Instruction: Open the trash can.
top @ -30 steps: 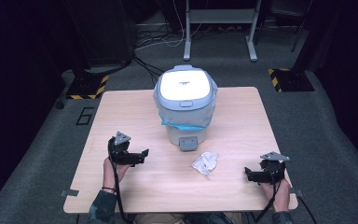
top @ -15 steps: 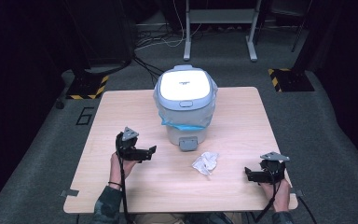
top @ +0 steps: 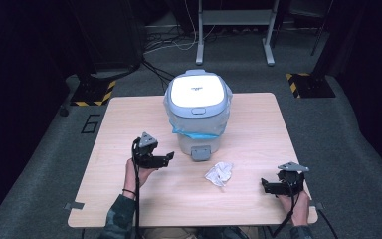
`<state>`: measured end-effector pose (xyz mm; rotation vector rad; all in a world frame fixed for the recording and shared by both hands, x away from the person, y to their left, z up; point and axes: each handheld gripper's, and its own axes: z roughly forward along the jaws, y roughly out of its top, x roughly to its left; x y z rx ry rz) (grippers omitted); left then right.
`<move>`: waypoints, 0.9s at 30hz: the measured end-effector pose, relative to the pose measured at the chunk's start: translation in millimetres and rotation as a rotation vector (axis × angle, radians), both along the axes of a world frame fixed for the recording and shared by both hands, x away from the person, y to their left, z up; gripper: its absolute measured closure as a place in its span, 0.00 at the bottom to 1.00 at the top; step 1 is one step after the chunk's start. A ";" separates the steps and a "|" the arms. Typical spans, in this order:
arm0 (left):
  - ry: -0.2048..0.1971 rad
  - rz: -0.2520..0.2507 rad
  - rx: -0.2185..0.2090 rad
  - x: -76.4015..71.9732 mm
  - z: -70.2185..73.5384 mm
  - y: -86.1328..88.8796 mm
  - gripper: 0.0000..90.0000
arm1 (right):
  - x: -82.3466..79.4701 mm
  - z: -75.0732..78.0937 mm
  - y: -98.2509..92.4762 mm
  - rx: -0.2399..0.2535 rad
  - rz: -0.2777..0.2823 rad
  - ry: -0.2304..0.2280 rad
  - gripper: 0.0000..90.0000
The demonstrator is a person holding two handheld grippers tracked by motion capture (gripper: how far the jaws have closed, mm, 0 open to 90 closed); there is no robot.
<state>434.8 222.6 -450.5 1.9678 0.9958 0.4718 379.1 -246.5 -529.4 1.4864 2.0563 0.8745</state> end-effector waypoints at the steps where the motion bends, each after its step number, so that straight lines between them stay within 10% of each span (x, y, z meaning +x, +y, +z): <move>1: -0.005 -0.006 -0.008 -0.2 -0.5 -1.2 0.51 | 0.0 0.0 0.0 0.000 0.000 0.000 0.00; 7: -0.032 -0.056 -0.020 0.6 -4.1 -10.9 0.99 | 0.0 0.0 -0.1 0.000 0.000 0.000 0.00; 27: -0.066 -0.145 -0.019 15.1 -14.7 -49.8 1.00 | 0.2 -0.2 0.2 0.002 -0.016 -0.007 0.01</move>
